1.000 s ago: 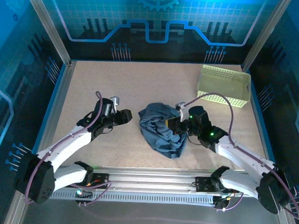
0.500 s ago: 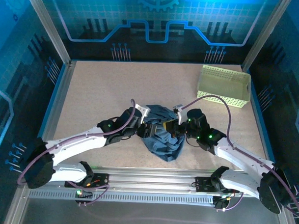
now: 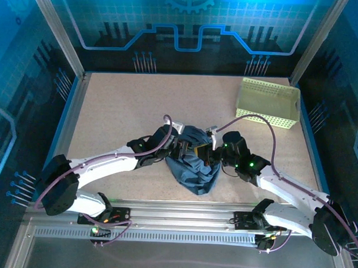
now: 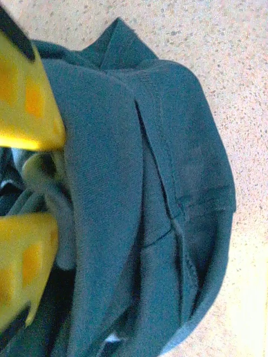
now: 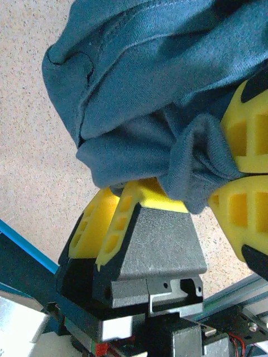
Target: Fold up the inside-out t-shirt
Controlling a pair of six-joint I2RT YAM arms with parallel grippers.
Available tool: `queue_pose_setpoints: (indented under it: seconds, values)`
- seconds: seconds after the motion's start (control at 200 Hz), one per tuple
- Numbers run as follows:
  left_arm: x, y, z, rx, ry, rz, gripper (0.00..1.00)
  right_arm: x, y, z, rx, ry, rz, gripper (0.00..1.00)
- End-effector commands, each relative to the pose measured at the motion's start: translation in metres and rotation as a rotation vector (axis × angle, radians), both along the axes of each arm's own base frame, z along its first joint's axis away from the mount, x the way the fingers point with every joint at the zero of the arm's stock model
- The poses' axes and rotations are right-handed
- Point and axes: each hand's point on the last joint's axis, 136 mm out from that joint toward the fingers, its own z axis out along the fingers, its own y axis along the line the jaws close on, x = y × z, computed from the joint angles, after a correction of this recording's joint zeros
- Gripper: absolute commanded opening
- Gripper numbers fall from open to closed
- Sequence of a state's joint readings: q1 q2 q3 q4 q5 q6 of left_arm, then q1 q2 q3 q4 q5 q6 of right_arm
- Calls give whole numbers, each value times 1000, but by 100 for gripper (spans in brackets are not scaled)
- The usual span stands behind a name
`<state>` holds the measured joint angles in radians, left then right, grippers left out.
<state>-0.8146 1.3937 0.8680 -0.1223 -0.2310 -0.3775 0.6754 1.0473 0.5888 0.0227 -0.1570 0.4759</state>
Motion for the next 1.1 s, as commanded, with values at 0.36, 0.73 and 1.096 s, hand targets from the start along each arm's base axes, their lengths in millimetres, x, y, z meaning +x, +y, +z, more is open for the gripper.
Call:
queue_pose_setpoints:
  seconds: [0.36,0.73,1.096]
  values:
    - [-5,19,70,-159,-95,24,0,34,-34,-23,-177,49,-214,0]
    - [-3,84,120,-468,-55,110,0,26,-43,-51,-347,-109,-144,24]
    - [-14,69,115,-504,-32,7,0,27,-20,33,-277,-173,-71,60]
